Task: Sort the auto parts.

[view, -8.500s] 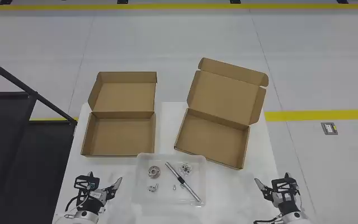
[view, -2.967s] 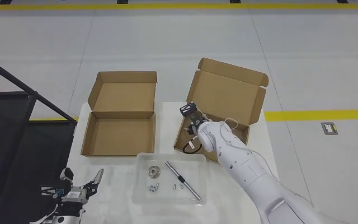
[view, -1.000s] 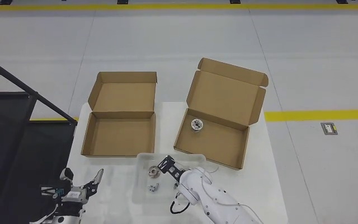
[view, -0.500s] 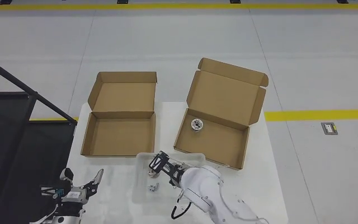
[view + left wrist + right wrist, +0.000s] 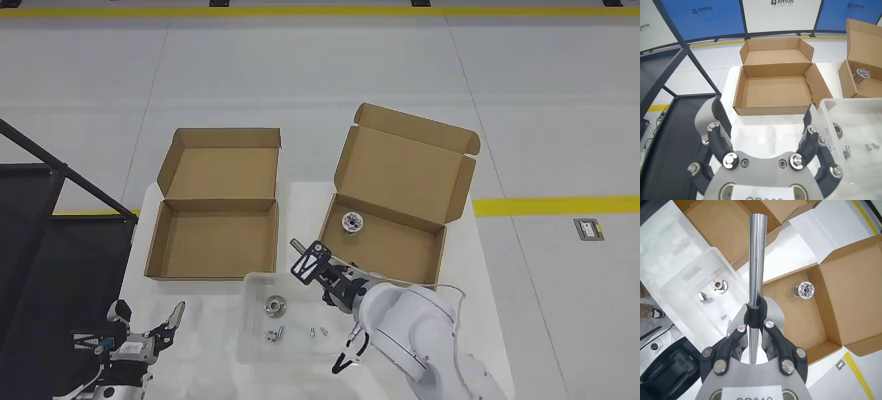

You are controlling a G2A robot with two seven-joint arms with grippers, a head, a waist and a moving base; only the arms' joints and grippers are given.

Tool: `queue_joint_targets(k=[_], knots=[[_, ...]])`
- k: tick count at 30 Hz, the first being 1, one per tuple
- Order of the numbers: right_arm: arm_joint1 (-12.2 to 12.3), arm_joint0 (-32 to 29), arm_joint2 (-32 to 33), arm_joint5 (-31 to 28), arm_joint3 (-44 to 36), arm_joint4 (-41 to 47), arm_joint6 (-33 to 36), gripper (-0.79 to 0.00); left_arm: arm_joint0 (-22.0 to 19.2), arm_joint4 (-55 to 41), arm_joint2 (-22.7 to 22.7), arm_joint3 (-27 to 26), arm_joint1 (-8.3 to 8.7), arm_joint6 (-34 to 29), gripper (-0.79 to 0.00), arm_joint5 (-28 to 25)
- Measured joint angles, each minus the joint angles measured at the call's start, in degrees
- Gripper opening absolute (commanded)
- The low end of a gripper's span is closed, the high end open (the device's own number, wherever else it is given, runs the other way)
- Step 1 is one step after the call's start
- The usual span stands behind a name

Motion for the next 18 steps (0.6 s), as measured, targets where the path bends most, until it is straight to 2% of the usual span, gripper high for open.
queue_joint_targets(k=[4,6,11,15,18], knots=[[-0.18,2.32,3.55,7.60,6.63,-2.17,-3.52,-0.785,0.00,0.00,0.00,0.00,0.00,0.00,0.000,0.00],[-0.09,4.19,6.15,8.62,11.02,-1.86,-6.62,-0.785,0.00,0.00,0.00,0.00,0.00,0.00,0.000,0.00],[0.65,9.39,10.40,-0.18,23.98,-0.51,-14.74,-0.785,0.00,0.00,0.00,0.00,0.00,0.00,0.000,0.00],[0.88,14.92,11.08,-5.04,36.61,-1.11,-14.94,-0.785,0.00,0.00,0.00,0.00,0.00,0.00,0.000,0.00],[0.59,18.12,9.64,-6.10,43.83,-1.86,-14.24,-0.785,0.00,0.00,0.00,0.00,0.00,0.00,0.000,0.00]])
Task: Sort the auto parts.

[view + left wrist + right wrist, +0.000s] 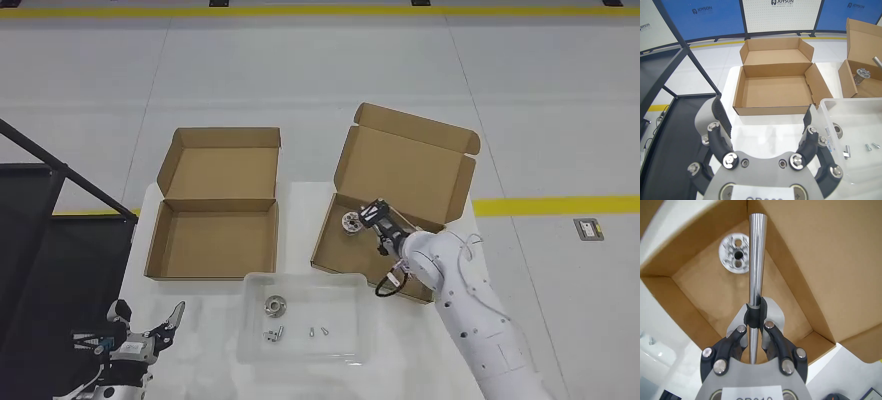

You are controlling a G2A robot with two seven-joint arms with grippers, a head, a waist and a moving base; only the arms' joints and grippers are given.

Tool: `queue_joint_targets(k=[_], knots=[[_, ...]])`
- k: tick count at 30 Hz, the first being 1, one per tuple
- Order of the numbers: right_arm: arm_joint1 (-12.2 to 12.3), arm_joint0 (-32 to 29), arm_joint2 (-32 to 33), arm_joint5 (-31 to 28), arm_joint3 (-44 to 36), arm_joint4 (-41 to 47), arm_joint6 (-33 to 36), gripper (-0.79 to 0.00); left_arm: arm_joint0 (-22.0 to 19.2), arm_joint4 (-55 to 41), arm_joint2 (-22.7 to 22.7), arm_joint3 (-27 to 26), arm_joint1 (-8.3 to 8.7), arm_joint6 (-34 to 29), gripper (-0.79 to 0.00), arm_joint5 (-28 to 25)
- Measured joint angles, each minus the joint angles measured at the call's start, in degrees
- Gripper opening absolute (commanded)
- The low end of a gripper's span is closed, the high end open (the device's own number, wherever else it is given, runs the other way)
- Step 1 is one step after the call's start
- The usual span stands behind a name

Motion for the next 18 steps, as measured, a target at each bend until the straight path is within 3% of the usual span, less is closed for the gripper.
queue_joint_targets(k=[6,7,8,10,11,18], knots=[[-0.52,3.38,-1.99,-0.10,8.25,-0.37,-0.11,-0.785,0.00,0.00,0.00,0.00,0.00,0.00,0.000,0.00],[-0.61,3.76,-2.19,0.61,9.14,-0.56,-0.19,-0.702,0.00,0.00,0.00,0.00,0.00,0.00,0.000,0.00],[-0.70,4.10,-2.31,1.35,9.97,-0.51,-0.34,-0.536,0.00,0.00,0.00,0.00,0.00,0.00,0.000,0.00],[-0.85,4.74,-2.19,2.30,11.47,0.47,-1.32,-0.511,0.00,0.00,0.00,0.00,0.00,0.00,0.000,0.00],[-0.85,4.90,-2.07,2.38,11.92,0.81,-1.77,-0.440,0.00,0.00,0.00,0.00,0.00,0.00,0.000,0.00],[-0.19,4.13,-0.21,2.29,10.28,1.91,-2.87,-0.413,0.00,0.00,0.00,0.00,0.00,0.00,0.000,0.00]])
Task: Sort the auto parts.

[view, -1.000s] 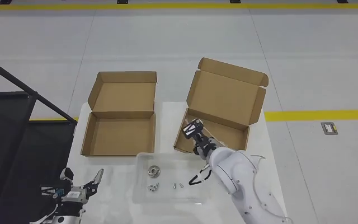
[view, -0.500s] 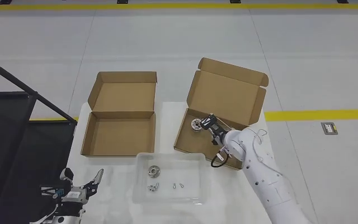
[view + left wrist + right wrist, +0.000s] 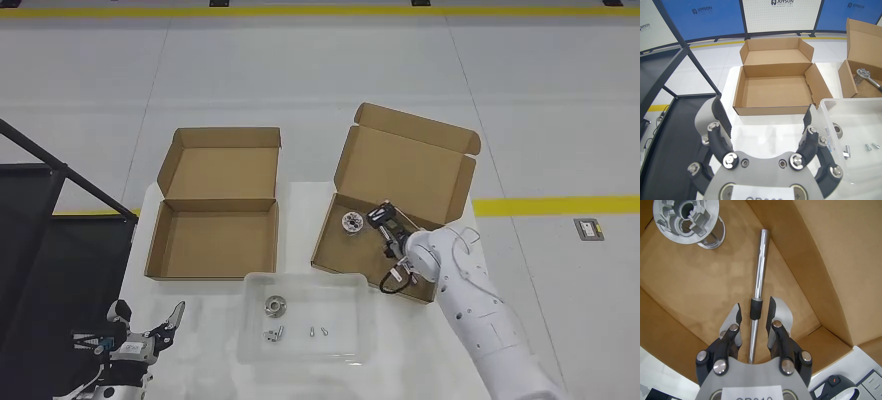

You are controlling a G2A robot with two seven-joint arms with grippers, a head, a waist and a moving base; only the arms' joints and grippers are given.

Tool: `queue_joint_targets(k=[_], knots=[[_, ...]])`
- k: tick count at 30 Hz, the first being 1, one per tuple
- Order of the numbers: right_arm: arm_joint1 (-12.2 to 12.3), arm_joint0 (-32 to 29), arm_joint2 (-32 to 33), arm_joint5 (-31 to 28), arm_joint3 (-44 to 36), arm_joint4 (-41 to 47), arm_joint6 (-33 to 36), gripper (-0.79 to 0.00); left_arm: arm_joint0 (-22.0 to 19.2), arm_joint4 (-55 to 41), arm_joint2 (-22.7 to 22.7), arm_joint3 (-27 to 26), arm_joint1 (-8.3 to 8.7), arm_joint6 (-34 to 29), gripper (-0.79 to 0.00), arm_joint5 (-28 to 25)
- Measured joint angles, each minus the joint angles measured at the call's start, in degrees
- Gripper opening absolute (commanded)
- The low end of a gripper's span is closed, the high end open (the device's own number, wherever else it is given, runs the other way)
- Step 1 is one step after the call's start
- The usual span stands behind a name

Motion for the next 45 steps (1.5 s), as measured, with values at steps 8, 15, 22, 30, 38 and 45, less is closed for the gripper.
queue_joint_targets(k=[8,15,22,30,38,45], knots=[[2.19,-9.86,4.77,-7.64,-21.58,3.16,0.99,-0.351,0.00,0.00,0.00,0.00,0.00,0.00,0.000,0.00],[3.09,-24.50,0.52,-12.92,-47.58,4.52,8.24,-0.394,0.00,0.00,0.00,0.00,0.00,0.00,0.000,0.00],[1.92,-24.95,-9.83,-9.93,-44.65,4.66,14.71,-0.413,0.00,0.00,0.00,0.00,0.00,0.00,0.000,0.00],[-0.45,-19.16,-18.35,-3.35,-33.33,6.79,19.37,-0.437,0.00,0.00,0.00,0.00,0.00,0.00,0.000,0.00],[-1.81,-16.41,-21.74,-1.35,-28.18,9.38,22.56,-0.459,0.00,0.00,0.00,0.00,0.00,0.00,0.000,0.00],[-2.62,-14.65,-23.18,0.20,-24.42,9.96,22.69,-0.468,0.00,0.00,0.00,0.00,0.00,0.00,0.000,0.00]])
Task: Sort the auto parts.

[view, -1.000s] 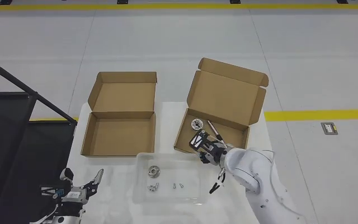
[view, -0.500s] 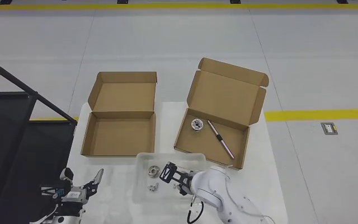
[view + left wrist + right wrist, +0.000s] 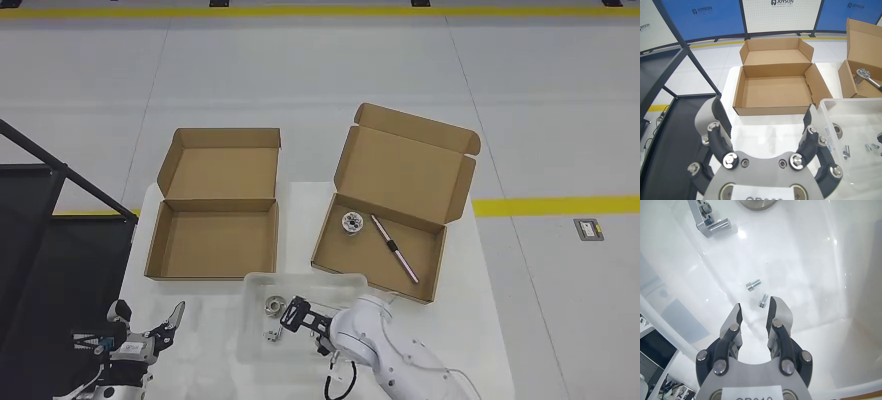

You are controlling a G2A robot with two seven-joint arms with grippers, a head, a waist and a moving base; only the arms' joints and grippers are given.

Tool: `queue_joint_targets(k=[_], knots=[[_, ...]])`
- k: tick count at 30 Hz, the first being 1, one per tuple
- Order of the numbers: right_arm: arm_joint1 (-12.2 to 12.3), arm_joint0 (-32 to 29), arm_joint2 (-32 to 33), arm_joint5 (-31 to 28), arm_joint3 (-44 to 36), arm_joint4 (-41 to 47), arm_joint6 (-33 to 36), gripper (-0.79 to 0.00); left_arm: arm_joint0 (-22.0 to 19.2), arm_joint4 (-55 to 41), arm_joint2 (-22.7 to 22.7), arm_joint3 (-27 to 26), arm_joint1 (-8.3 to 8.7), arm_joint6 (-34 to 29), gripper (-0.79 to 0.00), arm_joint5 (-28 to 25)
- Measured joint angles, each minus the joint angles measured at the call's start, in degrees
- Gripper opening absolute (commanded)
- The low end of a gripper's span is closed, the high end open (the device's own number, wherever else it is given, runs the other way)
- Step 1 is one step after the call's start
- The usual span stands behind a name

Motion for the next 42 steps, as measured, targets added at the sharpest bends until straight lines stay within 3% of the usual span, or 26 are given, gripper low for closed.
queue_joint_targets(k=[4,6,8,13,17,24,27,31,36,42], knots=[[-0.56,0.99,-0.86,1.24,2.46,0.16,-0.46,-0.496,0.00,0.00,0.00,0.00,0.00,0.00,0.000,0.00],[-0.86,1.57,-1.31,1.69,3.76,0.26,-0.58,-0.680,0.00,0.00,0.00,0.00,0.00,0.00,0.000,0.00],[-1.12,2.08,-1.59,2.17,4.85,0.38,-0.73,-0.785,0.00,0.00,0.00,0.00,0.00,0.00,0.000,0.00],[-1.38,2.78,-1.59,2.49,5.07,0.27,-1.09,-0.785,0.00,0.00,0.00,0.00,0.00,0.00,0.000,0.00],[-0.49,2.04,1.52,0.69,-0.49,0.61,-3.08,-0.785,0.00,0.00,0.00,0.00,0.00,0.00,0.000,0.00],[3.12,-5.24,15.23,-2.02,-21.66,-1.38,-9.16,-0.785,0.00,0.00,0.00,0.00,0.00,0.00,0.000,0.00],[3.60,-6.27,19.63,1.21,-23.32,-2.93,-13.64,-0.785,0.00,0.00,0.00,0.00,0.00,0.00,0.000,0.00],[3.08,-0.89,20.39,3.36,-11.53,-2.33,-18.34,-0.785,0.00,0.00,0.00,0.00,0.00,0.00,0.000,0.00],[1.39,9.00,17.27,2.09,10.01,3.84,-21.95,-0.785,0.00,0.00,0.00,0.00,0.00,0.00,0.000,0.00],[-0.77,16.69,13.10,4.85,27.92,4.40,-25.79,-0.779,0.00,0.00,0.00,0.00,0.00,0.00,0.000,0.00]])
